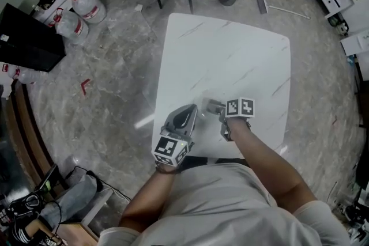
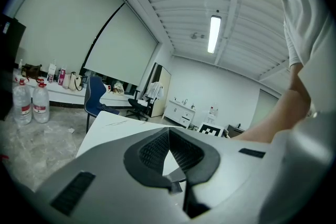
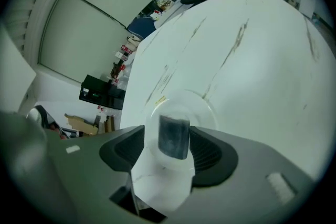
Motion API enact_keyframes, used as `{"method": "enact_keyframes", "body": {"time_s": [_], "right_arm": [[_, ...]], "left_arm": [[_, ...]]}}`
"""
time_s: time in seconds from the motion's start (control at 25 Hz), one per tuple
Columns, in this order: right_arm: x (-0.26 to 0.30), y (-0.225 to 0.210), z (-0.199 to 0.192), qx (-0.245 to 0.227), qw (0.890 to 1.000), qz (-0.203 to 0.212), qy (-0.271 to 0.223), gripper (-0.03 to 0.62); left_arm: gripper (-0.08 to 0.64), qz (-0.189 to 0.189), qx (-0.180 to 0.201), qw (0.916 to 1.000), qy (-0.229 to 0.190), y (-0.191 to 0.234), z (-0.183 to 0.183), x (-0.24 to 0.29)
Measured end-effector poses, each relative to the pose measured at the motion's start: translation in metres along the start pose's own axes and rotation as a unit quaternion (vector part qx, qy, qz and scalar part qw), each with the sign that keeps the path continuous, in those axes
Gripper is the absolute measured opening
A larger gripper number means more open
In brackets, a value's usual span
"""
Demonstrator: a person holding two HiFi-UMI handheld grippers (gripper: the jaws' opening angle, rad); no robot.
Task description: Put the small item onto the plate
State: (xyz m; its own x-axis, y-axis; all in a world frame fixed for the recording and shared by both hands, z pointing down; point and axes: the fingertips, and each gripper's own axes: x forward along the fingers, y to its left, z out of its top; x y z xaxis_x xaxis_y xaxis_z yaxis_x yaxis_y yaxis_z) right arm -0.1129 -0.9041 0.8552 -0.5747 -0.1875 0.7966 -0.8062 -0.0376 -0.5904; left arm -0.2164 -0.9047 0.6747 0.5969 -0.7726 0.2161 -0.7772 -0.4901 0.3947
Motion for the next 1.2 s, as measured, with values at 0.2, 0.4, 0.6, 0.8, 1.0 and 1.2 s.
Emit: {"method": "enact_keyframes", "body": {"time_s": [0.2,0.4,0.6,0.8,1.0,1.2], "right_arm": [[-0.034,0.009,0.004,-0.083,0.996,-0.013,-0.024,0.238],[-0.087,0.050,0.003,-0.247,0.966,0.011,-0.082,0.235],[-0.177,0.095,-0.015,-0.425,0.887,0.062,-0.171,0.140],[-0.285,0.135,-0.039,-0.526,0.798,0.097,-0.278,0.035],[-0.388,0.154,-0.066,-0.530,0.749,0.127,-0.377,0.003],[-0.454,0.165,-0.088,-0.532,0.718,0.149,-0.424,0.003]], "left_arm": [[0.006,0.014,0.011,0.9997,-0.015,0.002,0.024,-0.012],[0.006,0.024,0.043,0.9984,-0.025,-0.024,0.043,-0.024],[0.006,0.032,0.042,0.9977,-0.043,-0.088,0.063,-0.032],[0.006,0.040,0.078,0.9934,-0.074,-0.167,0.095,-0.047],[0.006,0.053,0.106,0.9877,-0.103,-0.243,0.119,-0.071],[0.006,0.077,0.134,0.9783,-0.139,-0.303,0.152,-0.103]]}}
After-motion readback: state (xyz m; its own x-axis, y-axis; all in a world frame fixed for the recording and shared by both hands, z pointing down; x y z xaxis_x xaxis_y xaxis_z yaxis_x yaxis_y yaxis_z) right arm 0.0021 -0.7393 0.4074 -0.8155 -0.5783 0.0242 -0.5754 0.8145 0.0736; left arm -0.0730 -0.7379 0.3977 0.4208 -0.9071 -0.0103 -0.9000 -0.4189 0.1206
